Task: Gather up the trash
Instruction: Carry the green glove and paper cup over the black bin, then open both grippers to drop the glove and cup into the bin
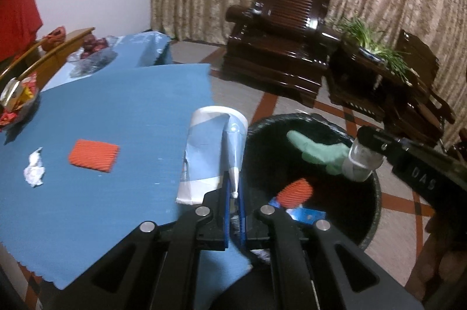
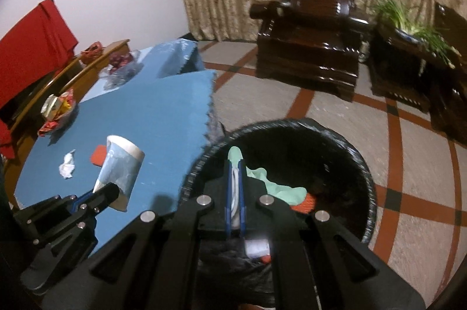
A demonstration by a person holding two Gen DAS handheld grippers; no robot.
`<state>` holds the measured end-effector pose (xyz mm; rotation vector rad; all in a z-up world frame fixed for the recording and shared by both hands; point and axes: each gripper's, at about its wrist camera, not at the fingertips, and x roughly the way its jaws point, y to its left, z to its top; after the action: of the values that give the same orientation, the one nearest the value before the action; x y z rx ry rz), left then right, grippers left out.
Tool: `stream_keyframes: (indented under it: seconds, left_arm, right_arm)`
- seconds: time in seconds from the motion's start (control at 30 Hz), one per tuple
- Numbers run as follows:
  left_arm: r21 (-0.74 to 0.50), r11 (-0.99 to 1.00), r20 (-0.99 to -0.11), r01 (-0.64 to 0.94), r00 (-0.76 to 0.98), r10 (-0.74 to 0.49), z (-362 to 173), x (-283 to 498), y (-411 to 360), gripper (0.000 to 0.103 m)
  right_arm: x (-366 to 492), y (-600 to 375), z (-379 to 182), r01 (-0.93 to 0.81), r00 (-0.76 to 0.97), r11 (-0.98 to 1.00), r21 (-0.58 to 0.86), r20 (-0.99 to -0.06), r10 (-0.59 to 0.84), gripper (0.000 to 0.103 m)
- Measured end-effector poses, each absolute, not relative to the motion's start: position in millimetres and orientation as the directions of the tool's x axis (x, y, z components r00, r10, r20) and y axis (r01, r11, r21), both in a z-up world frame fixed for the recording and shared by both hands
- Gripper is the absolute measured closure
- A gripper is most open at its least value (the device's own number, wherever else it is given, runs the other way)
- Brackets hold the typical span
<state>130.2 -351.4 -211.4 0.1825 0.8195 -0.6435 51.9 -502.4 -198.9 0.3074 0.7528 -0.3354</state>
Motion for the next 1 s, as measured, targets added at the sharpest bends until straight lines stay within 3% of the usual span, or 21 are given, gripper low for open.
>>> stream_keyframes:
  seconds: [0.47,0.57,0.7,0.73,1.0]
  left_arm:
    - [-0.119,0.723,-0.777,0.681,0.389,-0.494,-260.5,128.2,-433.6,0.096]
    - [-0.115,0.724,-0.784,0.680,0.385,-0.486,-269.2,130.2,-443.5,0.081]
    - [-0.102,0.725,-0.793,0.682,0.385,-0.473,-277.4,131.3,-444.6,0.052]
    - [-0.094,0.729,-0.792,0.678,0.392,-0.467,-278.5,130.7,-442.8,0.048]
    - [-0.064,0.758,-0.790,0.649,0.432,-0.436,-273.1,134.8,-404.0,0.046]
  right_arm:
    - [38.1,-577.0,-269.9,0.507,0.602,0.843,0.182,-0.774,-0.195,0.099]
    - [39.0,-586.5,-283.0,0.522,0.581,0.830,0.194,-0.794,-0.179,0.091]
    - [33.1,-587.6,-287.4,0.542,0.572,0.821,0.178,-0.794,-0.205,0.061]
    - [31.8,-587.1,-288.0,0.544,0.570,0.821,0.174,-0.794,-0.210,0.059]
    - [28.5,-568.6,-283.3,0.517,0.583,0.835,0.190,-0.792,-0.181,0.060]
